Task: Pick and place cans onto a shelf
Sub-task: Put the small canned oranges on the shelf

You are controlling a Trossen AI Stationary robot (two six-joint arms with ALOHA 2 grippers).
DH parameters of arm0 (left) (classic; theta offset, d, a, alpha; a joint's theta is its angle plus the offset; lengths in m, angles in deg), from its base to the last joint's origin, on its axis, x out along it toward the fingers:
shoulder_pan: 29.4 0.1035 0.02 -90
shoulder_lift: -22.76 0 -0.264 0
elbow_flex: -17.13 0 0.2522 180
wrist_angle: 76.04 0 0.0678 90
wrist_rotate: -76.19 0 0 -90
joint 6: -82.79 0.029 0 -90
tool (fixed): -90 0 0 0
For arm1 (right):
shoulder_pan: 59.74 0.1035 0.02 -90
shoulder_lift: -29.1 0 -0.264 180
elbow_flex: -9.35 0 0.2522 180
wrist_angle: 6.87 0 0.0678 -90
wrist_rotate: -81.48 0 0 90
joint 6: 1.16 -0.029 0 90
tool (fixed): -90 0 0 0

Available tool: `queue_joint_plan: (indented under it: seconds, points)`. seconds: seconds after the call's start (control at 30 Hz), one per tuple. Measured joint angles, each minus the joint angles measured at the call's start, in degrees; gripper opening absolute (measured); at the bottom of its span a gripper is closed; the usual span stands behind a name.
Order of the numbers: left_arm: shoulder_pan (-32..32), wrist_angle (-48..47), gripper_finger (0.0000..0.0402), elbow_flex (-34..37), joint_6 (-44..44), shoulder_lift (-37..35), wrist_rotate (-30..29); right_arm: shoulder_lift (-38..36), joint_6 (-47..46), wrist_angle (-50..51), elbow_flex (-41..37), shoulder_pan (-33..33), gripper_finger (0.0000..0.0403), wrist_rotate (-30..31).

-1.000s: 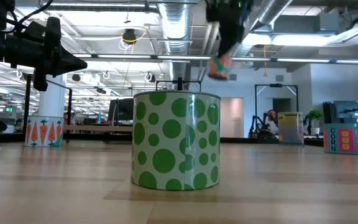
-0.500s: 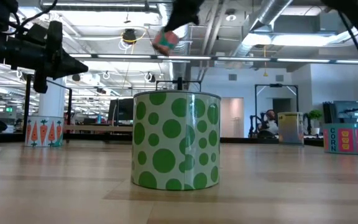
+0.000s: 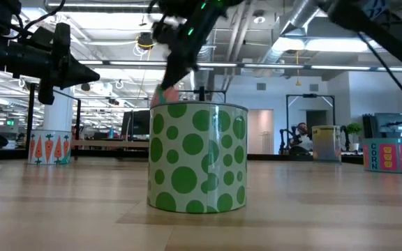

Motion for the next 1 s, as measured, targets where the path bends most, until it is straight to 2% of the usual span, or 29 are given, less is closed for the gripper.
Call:
queue_joint_plan:
  seconds: [0.3,0.63,1.0]
  points:
    - [0.0,-0.1,0.0,0.0,-1.4,1.6,0.6,4.8,1.2,0.7,0.0,-0.8,0.0004,2.7]
    - [0.0,0.2,0.0,0.0,-2.2,2.7,1.2,5.3,1.6,0.5,0.1,-1.1,0.0006,2.5]
    - [0.0,0.1,0.0,0.0,-2.6,2.6,1.1,5.3,3.1,0.7,0.1,-1.1,0.0027,1.9]
